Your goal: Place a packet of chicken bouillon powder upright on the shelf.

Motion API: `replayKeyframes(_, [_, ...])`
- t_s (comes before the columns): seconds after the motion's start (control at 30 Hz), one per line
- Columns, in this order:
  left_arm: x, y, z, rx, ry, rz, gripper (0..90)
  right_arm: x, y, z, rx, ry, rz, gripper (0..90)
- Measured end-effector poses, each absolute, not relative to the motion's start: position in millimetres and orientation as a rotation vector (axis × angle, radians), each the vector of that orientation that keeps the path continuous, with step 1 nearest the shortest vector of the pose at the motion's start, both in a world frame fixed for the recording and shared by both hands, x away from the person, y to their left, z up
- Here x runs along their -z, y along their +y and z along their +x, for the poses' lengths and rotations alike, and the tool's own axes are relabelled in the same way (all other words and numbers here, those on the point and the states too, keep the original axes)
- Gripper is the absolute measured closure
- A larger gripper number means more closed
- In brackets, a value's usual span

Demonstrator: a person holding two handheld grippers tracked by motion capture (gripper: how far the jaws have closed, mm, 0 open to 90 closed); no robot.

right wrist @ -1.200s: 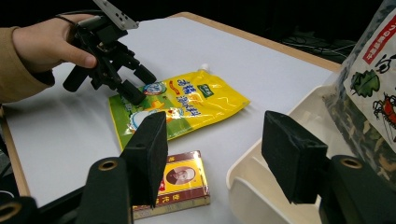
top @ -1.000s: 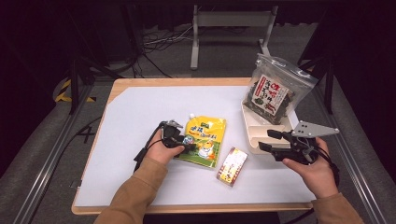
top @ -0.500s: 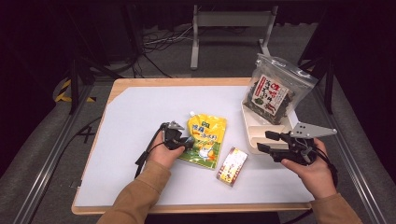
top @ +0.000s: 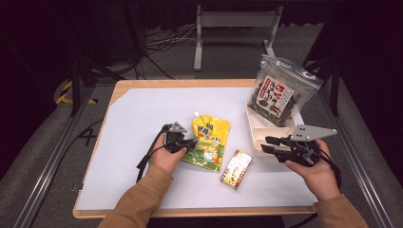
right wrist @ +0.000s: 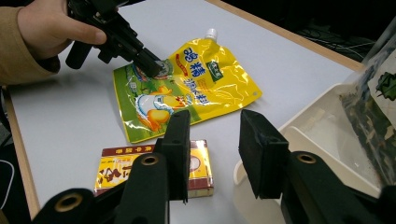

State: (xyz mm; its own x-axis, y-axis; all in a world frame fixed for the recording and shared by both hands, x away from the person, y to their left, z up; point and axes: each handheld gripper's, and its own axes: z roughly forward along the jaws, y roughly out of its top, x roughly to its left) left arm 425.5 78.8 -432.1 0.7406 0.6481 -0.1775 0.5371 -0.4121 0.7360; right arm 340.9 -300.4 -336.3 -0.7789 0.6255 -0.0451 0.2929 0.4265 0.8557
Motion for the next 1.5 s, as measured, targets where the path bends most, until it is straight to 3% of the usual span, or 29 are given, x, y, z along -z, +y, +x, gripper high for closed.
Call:
replayKeyframes(0.23, [414.7,87.4,418.9,-0.274,0.826,2.094,84.8,332.5,-295.8,342.8,-1.274,2.341,0.763,64.7])
replayKeyframes(0.77, [376.2,106.9,392.6,-0.321,0.605,1.983,85.3,295.8,-284.8,367.6,-1.245,2.441,0.778,60.4])
replayKeyframes(1.33, [355.0,106.7,372.9,-0.305,0.435,1.835,85.1,252.7,-276.3,386.3,-1.282,2.515,0.825,56.2])
replayKeyframes(1.5, [355.0,107.1,370.9,-0.287,0.388,1.815,85.1,248.6,-267.7,394.6,-1.289,2.542,0.842,49.7])
